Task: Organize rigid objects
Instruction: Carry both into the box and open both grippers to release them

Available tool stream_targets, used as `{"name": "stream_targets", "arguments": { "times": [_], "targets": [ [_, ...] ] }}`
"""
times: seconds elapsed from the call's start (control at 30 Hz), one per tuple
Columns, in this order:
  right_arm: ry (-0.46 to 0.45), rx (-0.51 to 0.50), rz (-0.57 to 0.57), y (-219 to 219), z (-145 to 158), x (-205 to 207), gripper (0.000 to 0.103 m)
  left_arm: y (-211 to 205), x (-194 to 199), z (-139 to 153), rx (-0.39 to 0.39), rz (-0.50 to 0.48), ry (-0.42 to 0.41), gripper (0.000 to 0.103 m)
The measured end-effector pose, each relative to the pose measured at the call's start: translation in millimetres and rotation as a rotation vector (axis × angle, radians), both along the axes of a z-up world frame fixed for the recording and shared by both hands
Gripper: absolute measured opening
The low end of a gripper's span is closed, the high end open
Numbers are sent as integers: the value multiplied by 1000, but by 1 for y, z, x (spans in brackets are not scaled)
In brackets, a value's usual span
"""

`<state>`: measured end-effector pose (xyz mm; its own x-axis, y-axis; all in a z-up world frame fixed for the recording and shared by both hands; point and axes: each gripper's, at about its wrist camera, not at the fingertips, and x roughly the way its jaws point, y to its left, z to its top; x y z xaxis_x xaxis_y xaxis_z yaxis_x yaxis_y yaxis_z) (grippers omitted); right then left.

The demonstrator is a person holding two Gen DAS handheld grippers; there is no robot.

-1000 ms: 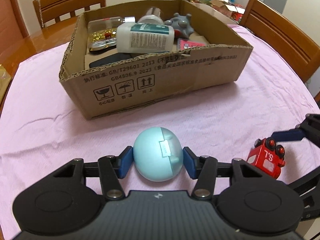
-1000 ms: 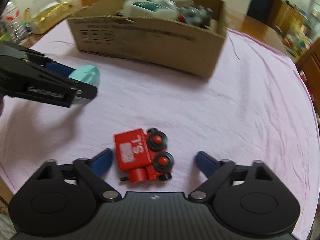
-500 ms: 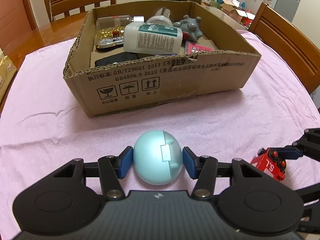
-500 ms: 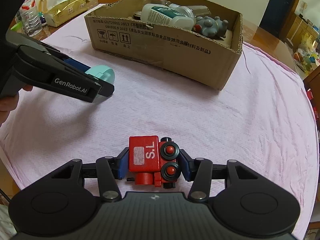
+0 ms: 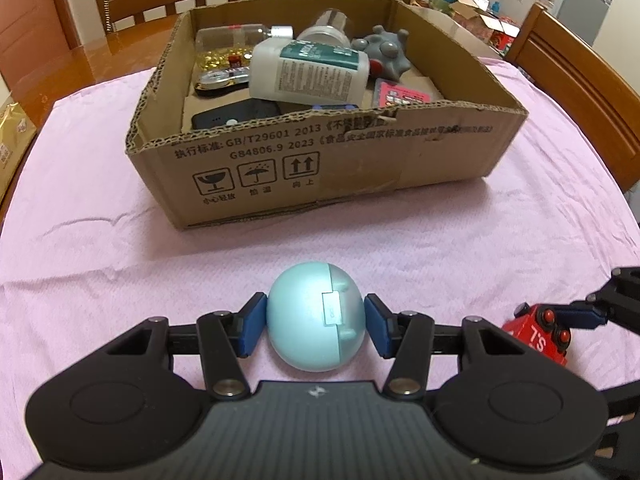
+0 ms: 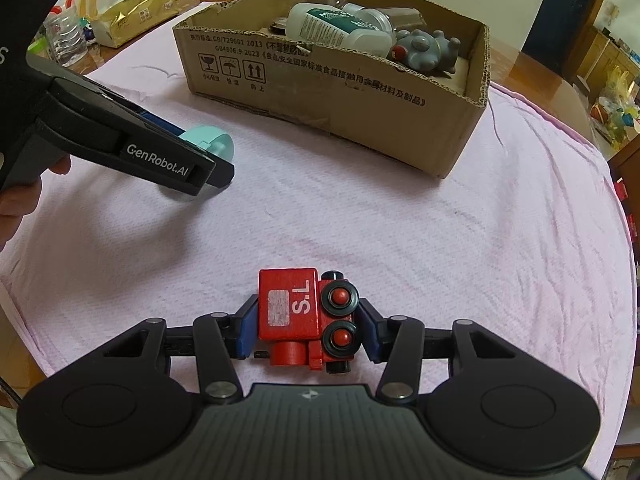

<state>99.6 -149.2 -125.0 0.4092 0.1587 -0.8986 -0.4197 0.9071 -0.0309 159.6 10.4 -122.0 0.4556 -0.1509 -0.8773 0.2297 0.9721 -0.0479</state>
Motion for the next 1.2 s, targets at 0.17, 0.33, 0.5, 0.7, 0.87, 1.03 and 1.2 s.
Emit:
{"name": "stream_targets", "arguments": {
  "times": [0.17,0.33,0.5,0.7,0.87,1.03,1.2],
  "targets": [
    [18,16,11,-5,6,1,54,-2,-5,8,14,-54,4,52],
    [25,21,43,-10,17,4,54,-1,-10,24,24,-112,7,52],
    [-13,37,87,-17,48,14,54,7,-14,54,13,-151,3,52],
    [-129,71,98,-23,90,46,54,12,-3,100,2,-156,-95,52],
    [-194,106,68,-24,111,84,54,14,26,120,7,-117,-190,52],
    [-206,119,54,-22,114,108,54,18,67,105,28,-67,-202,52],
    [-190,100,43,-20,108,123,54,26,86,80,42,-17,-155,52]
  ]
}}
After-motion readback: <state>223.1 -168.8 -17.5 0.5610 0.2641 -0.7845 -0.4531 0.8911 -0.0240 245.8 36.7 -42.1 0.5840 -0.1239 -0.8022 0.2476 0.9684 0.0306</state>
